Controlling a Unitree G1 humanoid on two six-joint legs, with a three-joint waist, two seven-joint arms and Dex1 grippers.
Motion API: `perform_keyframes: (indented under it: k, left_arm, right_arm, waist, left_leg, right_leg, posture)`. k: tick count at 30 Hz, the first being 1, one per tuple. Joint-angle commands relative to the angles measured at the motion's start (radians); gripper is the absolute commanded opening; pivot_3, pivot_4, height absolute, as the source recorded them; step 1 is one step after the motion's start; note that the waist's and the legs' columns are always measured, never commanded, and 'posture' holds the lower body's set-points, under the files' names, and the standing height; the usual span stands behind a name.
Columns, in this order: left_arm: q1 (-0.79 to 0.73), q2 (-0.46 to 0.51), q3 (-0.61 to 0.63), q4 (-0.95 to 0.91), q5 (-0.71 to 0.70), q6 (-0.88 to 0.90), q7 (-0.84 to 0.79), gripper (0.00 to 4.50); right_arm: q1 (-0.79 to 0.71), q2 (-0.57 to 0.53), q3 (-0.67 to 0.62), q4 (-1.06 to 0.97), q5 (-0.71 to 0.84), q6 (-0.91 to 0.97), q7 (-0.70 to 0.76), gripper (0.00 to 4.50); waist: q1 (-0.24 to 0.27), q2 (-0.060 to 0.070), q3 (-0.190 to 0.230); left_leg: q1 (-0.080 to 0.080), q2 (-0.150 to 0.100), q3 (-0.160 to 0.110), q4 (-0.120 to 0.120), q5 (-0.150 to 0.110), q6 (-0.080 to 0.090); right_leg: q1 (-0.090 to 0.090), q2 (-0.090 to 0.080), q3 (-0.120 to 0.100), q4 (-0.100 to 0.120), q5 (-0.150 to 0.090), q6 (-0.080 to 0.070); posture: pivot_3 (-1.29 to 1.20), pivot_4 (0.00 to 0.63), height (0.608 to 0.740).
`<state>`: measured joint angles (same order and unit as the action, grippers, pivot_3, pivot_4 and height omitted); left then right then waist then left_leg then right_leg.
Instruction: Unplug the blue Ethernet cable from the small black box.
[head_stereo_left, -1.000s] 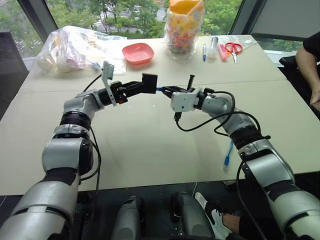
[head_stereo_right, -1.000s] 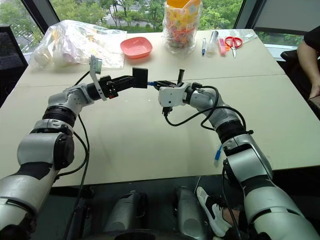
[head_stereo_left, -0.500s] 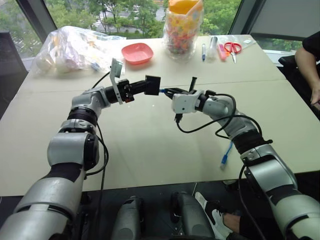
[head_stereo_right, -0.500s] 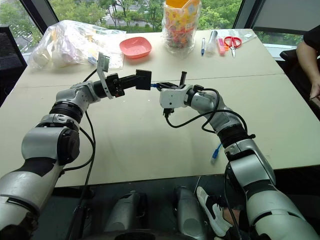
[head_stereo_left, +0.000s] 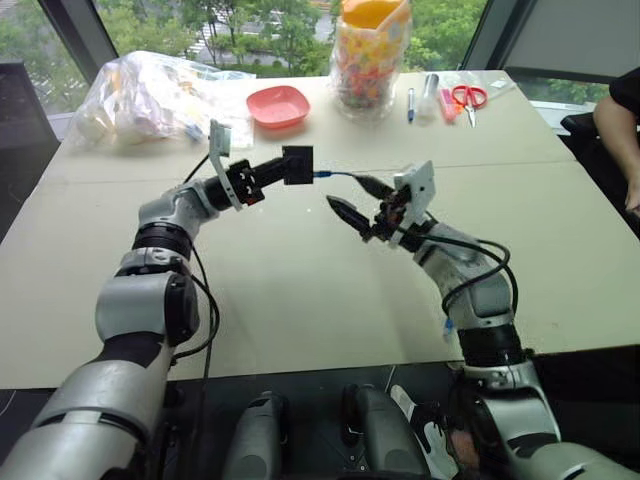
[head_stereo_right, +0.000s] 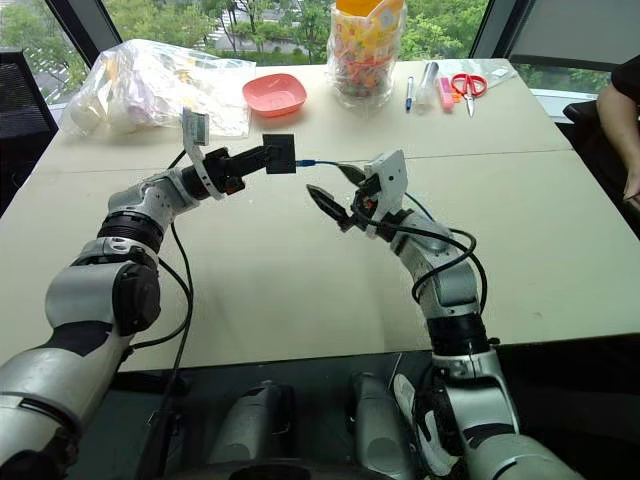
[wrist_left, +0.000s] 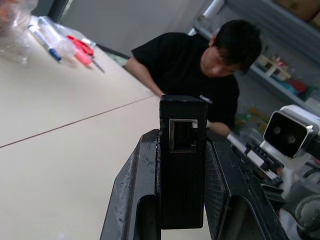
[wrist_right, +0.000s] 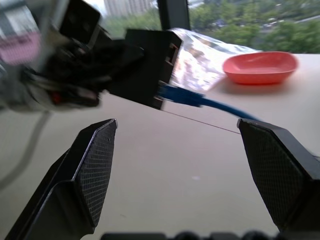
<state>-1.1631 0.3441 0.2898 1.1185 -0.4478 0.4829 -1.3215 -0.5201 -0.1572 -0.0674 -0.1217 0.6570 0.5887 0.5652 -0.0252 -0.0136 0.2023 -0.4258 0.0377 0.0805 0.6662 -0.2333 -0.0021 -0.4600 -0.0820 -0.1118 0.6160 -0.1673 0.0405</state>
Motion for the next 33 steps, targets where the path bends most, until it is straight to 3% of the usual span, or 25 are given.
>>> perform_keyframes:
  k: [1, 6, 15, 33]
  left_arm:
    - [0.016, 0.004, 0.087, -0.104, -0.125, 0.138, -0.012, 0.49]
    - [0.092, -0.016, 0.139, -0.285, -0.250, 0.309, 0.013, 0.49]
    - [0.202, -0.057, 0.118, -0.528, -0.341, 0.420, 0.093, 0.49]
    - [0.234, -0.061, 0.089, -0.607, -0.404, 0.468, 0.141, 0.49]
  right_arm:
    - [0.003, 0.065, -0.082, -0.092, 0.216, 0.116, -0.081, 4.14]
    - [-0.026, 0.151, -0.143, -0.061, 0.306, 0.107, -0.166, 4.14]
    - [-0.039, 0.141, -0.120, -0.033, 0.299, 0.095, -0.152, 4.14]
    - [-0.056, 0.141, -0.094, -0.005, 0.277, 0.057, -0.126, 4.14]
  waist:
    - [0.004, 0.000, 0.000]
    - [0.010, 0.000, 0.000]
    - [0.012, 0.000, 0.000]
    - [0.012, 0.000, 0.000]
  left_leg:
    - [0.000, 0.000, 0.000, 0.000, 0.000, 0.000]
    - [0.000, 0.001, 0.000, 0.000, 0.000, 0.000]
    - [-0.001, -0.002, 0.000, 0.000, 0.000, 0.000]
    - [0.000, -0.002, 0.000, 0.000, 0.000, 0.000]
  right_leg:
    - [0.000, 0.000, 0.000, 0.000, 0.000, 0.000]
    - [0.000, 0.001, 0.000, 0.000, -0.001, 0.002]
    - [0.000, 0.000, 0.000, -0.001, 0.000, 0.000]
    - [0.000, 0.001, 0.000, -0.001, -0.002, 0.003]
  posture:
    - [0.00, 0.150, 0.740]
    - [0.00, 0.150, 0.740]
    - [0.00, 0.150, 0.740]
    - [0.00, 0.150, 0.740]
